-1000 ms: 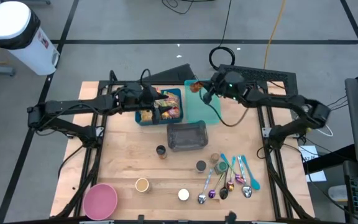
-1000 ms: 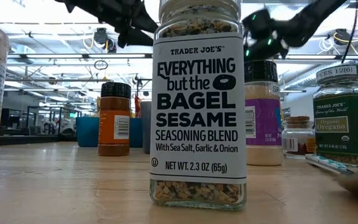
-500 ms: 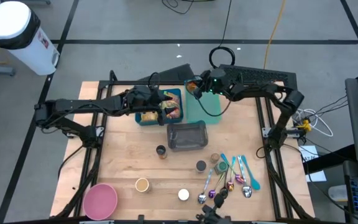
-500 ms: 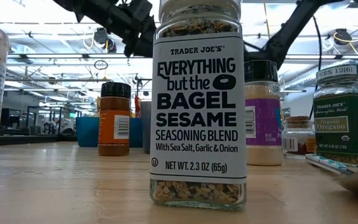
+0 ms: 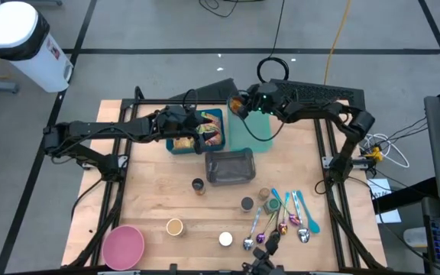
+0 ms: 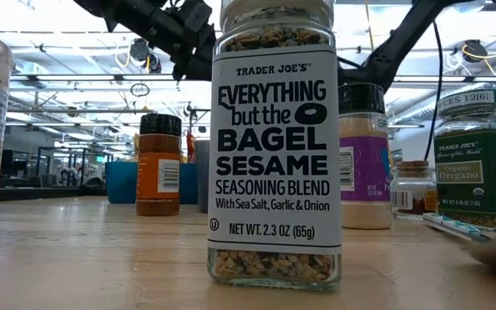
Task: Pick & Place Food Item
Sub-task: Put the orange seasoning bag into the green bin, then put the green seasoning bottle into the green bin
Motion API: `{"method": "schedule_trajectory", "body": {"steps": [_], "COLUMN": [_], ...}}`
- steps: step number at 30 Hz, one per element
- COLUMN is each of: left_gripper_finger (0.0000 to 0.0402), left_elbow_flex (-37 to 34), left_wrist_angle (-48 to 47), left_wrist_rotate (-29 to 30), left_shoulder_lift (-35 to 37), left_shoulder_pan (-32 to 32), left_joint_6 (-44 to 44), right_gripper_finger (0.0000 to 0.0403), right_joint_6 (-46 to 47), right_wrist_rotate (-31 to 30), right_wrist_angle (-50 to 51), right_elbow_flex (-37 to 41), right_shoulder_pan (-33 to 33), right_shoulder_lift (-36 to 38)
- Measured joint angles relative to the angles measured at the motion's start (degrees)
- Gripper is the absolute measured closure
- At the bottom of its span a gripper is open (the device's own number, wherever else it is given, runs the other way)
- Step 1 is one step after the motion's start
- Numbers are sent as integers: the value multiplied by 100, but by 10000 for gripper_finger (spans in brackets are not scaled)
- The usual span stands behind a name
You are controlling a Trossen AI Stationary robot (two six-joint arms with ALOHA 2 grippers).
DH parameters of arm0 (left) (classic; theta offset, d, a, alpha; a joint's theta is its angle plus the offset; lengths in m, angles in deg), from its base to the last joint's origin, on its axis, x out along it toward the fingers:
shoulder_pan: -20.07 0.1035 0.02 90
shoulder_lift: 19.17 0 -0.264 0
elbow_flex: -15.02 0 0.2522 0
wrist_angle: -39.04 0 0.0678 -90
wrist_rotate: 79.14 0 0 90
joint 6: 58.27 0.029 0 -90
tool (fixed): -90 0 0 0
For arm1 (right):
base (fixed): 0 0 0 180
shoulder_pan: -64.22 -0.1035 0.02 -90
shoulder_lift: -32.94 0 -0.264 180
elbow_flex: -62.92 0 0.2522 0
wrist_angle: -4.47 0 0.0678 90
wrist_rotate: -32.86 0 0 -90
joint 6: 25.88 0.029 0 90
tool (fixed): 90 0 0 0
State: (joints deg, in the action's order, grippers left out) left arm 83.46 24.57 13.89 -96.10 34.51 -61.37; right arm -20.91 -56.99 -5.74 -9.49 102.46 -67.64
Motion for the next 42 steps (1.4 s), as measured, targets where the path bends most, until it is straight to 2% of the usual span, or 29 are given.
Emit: {"method": "schedule_trajectory", "body": {"steps": [4, 10, 17, 20, 23, 27, 33, 42], "left_gripper_finger": [130, 131, 131, 131, 131, 131, 131, 131], "left_elbow_flex": [0, 0, 0, 0, 0, 0, 0, 0], "left_wrist_angle": [1, -44, -94, -83, -82, -59, 47, 84], "left_wrist_rotate": [0, -4, -11, -11, -11, -10, 0, 2], "left_shoulder_lift": [0, 0, 0, 0, 0, 1, 2, 2], "left_shoulder_pan": [0, 0, -30, -60, -85, -114, -134, -140], "left_joint_6": [-4, -170, -218, -200, -211, -225, -424, -493], "right_gripper_finger": [236, 170, 160, 168, 173, 173, 162, 160], "right_joint_6": [-111, -506, -561, -212, 502, 1340, 2132, 2602], "right_wrist_rotate": [3, 9, -32, -489, -1069, -1145, -502, 594], "right_wrist_angle": [535, 2106, 4300, 5140, 5787, 6117, 6328, 6382], "right_elbow_flex": [2, 4, 4, 3, 4, 4, 4, 1], "right_shoulder_pan": [-43, -459, -1781, -2559, -3355, -4176, -4658, -4658], "right_shoulder_lift": [528, 1855, 3273, 3577, 3609, 3276, 2559, 1749]}}
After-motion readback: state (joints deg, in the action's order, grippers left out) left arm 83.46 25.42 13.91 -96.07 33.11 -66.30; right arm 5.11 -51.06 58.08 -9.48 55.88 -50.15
